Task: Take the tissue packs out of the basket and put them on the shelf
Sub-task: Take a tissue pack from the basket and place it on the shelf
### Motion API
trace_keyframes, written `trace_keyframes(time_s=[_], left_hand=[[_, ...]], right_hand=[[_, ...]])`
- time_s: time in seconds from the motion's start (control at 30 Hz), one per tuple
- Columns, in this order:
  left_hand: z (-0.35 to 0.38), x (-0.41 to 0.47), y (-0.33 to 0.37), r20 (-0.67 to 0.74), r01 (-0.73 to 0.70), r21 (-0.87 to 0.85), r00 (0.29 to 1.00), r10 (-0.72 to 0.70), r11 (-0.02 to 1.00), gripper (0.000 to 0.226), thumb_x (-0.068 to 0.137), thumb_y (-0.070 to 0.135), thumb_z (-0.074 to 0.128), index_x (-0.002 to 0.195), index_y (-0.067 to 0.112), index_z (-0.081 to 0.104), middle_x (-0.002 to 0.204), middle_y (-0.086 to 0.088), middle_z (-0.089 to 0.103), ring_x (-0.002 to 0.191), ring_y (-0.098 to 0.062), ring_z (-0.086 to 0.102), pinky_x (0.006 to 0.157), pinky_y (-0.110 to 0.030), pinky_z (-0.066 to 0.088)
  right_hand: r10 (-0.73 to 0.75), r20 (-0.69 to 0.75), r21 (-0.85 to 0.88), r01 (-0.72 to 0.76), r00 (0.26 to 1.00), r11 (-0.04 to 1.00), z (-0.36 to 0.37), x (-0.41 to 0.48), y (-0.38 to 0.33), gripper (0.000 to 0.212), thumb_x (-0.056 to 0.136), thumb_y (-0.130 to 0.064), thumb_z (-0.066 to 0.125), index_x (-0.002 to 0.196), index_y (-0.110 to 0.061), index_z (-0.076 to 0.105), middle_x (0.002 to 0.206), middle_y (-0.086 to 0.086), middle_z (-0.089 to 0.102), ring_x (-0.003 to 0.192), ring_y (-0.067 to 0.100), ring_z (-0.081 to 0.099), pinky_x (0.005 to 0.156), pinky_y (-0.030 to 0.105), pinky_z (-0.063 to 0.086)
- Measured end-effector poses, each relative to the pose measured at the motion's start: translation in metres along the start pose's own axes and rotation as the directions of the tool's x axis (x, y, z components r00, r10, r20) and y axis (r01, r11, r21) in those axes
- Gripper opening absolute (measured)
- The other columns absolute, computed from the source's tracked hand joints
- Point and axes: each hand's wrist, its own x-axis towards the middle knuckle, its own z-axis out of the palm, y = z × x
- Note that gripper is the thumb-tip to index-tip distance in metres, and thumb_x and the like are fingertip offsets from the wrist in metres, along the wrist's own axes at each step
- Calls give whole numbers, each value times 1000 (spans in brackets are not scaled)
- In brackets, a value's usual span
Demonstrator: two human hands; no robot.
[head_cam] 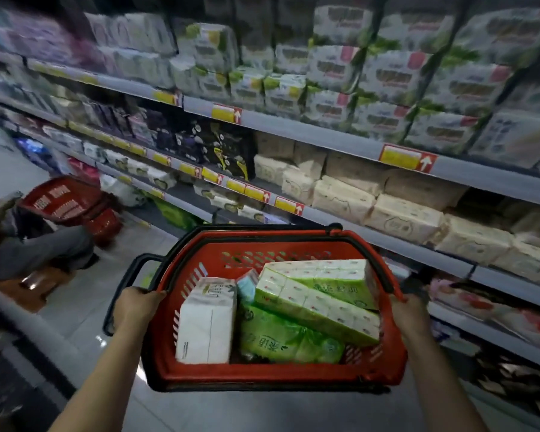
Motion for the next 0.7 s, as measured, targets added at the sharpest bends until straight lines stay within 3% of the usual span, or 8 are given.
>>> trace_keyframes(time_s=[0.1, 0.23, 0.4, 0.6, 0.7], left_hand=[[-10, 63, 16, 77, -80, 10, 994, 79, 997, 27, 76, 25, 74, 70, 0, 66, 75, -22, 68, 69, -34, 65, 70, -40, 55], [-6, 136, 36, 155, -163, 93, 977, 147, 982, 30, 72, 26, 75, 69, -3, 66, 71, -24, 68, 64, -35, 66, 67, -42, 56], [5, 185, 67, 238, -196, 103, 957, 167, 975, 31, 79, 20, 71, 71, -9, 65, 65, -22, 63, 61, -33, 61, 60, -36, 49], [6, 243, 76, 243, -189, 74, 956, 166, 979, 32, 81, 15, 72, 59, -3, 57, 59, -17, 56, 63, -33, 58, 64, -37, 46], [3, 277, 78, 271, -193, 74, 948, 167, 978, 27, 82, 16, 72, 66, -3, 61, 68, -21, 62, 71, -37, 62, 70, -41, 51]], right_hand=[[70, -29, 51, -69, 997, 996, 33, -35, 3, 20, 87, -21, 54, 77, -7, 65, 74, 20, 65, 66, 32, 62, 58, 33, 46], [198, -105, 117, -185, 975, 976, 71, -54, 10, 27, 87, -25, 55, 99, -2, 64, 87, 23, 67, 76, 35, 65, 60, 33, 49], [261, -113, 174, -240, 959, 955, 110, -51, -10, 22, 89, -21, 54, 81, -4, 65, 76, 22, 66, 68, 35, 64, 56, 29, 43], [250, -190, 161, -221, 949, 962, 160, -41, -48, 20, 89, -18, 52, 83, -3, 64, 75, 22, 65, 68, 35, 64, 58, 35, 47], [263, -222, 157, -232, 939, 960, 186, -40, -70, 20, 89, -17, 51, 89, -1, 64, 82, 23, 65, 73, 34, 63, 58, 32, 43]])
